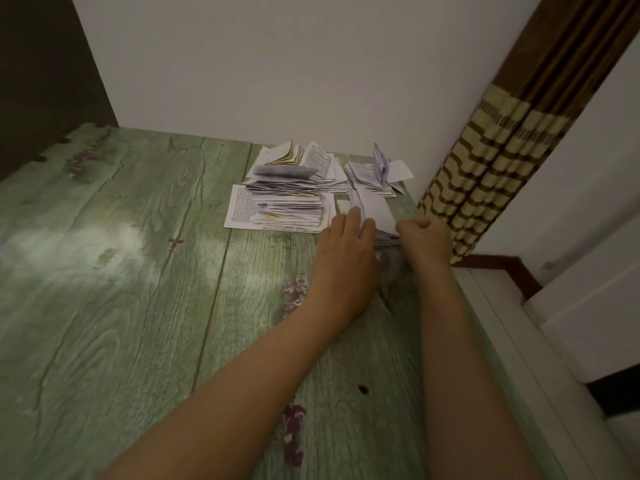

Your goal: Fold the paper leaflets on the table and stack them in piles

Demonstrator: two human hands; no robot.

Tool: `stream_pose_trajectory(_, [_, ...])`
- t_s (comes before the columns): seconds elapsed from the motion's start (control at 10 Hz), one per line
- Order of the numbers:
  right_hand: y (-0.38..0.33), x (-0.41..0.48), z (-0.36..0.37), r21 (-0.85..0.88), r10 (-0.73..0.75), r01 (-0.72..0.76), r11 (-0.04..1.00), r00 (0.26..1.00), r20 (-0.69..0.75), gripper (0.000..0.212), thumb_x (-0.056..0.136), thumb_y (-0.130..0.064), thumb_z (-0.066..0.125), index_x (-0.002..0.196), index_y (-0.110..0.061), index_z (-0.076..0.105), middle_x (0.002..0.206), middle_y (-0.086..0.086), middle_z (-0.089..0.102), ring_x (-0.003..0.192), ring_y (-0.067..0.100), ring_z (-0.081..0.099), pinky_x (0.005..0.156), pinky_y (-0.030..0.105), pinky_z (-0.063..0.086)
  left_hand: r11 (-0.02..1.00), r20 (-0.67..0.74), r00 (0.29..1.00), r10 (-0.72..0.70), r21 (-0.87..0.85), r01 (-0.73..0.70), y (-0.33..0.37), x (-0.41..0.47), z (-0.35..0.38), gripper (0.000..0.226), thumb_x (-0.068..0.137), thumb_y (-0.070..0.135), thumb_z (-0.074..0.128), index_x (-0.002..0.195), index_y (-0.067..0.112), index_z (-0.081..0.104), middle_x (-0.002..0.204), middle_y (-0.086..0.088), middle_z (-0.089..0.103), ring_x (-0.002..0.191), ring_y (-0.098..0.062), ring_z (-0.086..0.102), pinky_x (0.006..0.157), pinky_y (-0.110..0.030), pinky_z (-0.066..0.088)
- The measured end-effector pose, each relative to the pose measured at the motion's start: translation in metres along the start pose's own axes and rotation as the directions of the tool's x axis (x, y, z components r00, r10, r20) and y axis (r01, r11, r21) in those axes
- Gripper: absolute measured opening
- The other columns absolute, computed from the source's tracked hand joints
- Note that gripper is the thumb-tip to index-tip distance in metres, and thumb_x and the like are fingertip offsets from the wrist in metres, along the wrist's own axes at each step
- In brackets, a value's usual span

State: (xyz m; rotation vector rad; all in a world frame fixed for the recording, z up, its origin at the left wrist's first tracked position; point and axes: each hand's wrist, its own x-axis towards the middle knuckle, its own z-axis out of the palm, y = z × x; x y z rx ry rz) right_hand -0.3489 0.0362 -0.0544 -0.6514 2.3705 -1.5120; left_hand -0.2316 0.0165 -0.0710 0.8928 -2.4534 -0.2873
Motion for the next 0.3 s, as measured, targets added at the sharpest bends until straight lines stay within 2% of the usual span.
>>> stream_pose_trajectory(0.1, [-0.0002, 0.0043, -0.0023, 0.114, 0.05, -0.045, 0.993, 0.998, -0.044, 0.007, 0.083, -0.011, 0.054, 0.09, -0.014, 0.055, 0.078, -0.003, 0.051, 0.084, 0.018, 0.051, 0.073, 0.029, 0.043, 0.999, -0.029, 0.999, -0.031, 0.039, 0.032, -0.0003, 0.0014, 0.0018, 0.056, 0.093, 0.017, 0.044, 0.144, 0.005, 0.027, 0.153, -0.018, 0.02, 0.138, -0.033, 0.02, 0.112, -0.04, 0.019])
stream_pose_trajectory(0.2, [0.0004, 0.0078, -0.0006, 0.172, 0.052, -0.044, 0.984, 0.998, -0.04, 0.008, 0.084, -0.011, 0.053, 0.091, -0.014, 0.056, 0.077, -0.005, 0.05, 0.085, 0.017, 0.05, 0.075, 0.031, 0.043, 0.999, -0.069, 0.997, -0.033, 0.025, 0.035, -0.0012, 0.0003, 0.0041, 0.057, 0.091, 0.017, 0.049, 0.143, 0.002, 0.03, 0.151, -0.021, 0.025, 0.137, -0.035, 0.025, 0.113, -0.042, 0.021])
stream_pose_trajectory(0.3, [-0.0007, 0.0078, 0.0012, 0.15, 0.034, -0.024, 0.988, 0.997, -0.067, 0.013, 0.085, -0.009, 0.051, 0.094, -0.009, 0.059, 0.08, 0.0, 0.052, 0.082, 0.017, 0.049, 0.068, 0.027, 0.04, 0.999, -0.151, 0.988, -0.033, 0.012, 0.035, -0.003, 0.0015, 0.0066, 0.051, 0.071, 0.01, 0.071, 0.119, -0.003, 0.057, 0.126, -0.026, 0.055, 0.112, -0.04, 0.055, 0.092, -0.046, 0.046])
